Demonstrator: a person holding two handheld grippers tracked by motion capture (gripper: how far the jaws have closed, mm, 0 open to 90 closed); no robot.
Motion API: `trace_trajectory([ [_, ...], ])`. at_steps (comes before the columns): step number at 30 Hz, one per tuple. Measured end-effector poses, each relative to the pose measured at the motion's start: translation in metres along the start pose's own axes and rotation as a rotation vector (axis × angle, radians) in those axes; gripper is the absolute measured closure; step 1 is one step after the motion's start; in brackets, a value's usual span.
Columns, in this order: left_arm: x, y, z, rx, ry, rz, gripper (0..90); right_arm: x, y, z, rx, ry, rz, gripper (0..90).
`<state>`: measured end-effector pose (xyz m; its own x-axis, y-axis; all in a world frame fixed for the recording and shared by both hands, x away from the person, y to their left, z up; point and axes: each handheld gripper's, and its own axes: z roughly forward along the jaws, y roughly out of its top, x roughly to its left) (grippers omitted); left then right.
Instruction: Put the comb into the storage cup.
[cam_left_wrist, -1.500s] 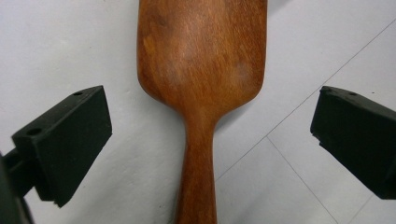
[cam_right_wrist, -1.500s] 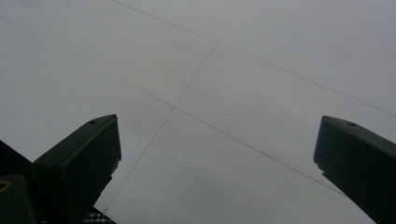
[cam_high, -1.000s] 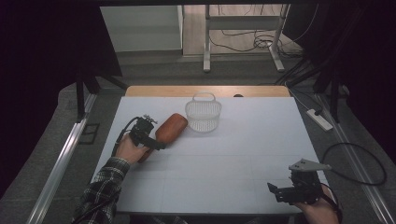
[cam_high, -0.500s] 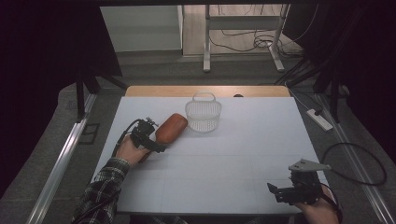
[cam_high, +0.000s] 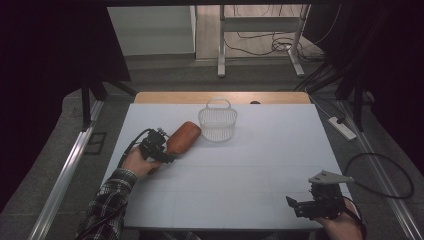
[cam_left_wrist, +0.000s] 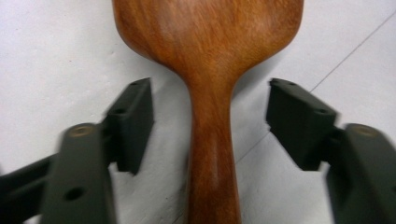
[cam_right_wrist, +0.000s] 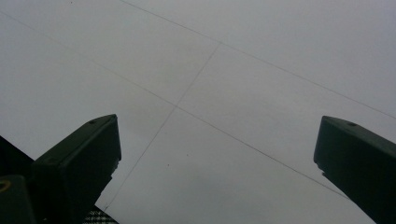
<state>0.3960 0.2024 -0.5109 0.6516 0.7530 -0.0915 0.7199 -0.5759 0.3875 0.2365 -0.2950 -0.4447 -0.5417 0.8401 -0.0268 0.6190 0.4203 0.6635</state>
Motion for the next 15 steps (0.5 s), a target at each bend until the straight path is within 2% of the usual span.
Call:
trace_trajectory([
  [2,-0.0004,-0.0002,0.0006,0.007,-0.005,0.007,44.9,0.0000,0.0000,0.0000,0.000,0.000,0.000,0.9],
  [3,-0.0004,-0.0004,0.0007,0.010,-0.008,0.012,51.2,0.0001,0.0000,0.0000,0.000,0.001,-0.001,0.9],
  [5,-0.0002,-0.0005,0.0004,0.010,-0.005,0.012,53.4,0.0002,0.0000,0.0000,0.000,0.002,-0.002,0.9],
  [9,0.0014,-0.0014,-0.0004,0.013,-0.008,0.007,66.6,0.0004,0.0000,0.0000,0.001,0.001,-0.003,0.9],
  [15,0.0062,-0.0036,-0.0017,0.003,-0.031,-0.007,71.7,0.0004,0.0000,0.0000,0.001,0.001,-0.004,0.9],
])
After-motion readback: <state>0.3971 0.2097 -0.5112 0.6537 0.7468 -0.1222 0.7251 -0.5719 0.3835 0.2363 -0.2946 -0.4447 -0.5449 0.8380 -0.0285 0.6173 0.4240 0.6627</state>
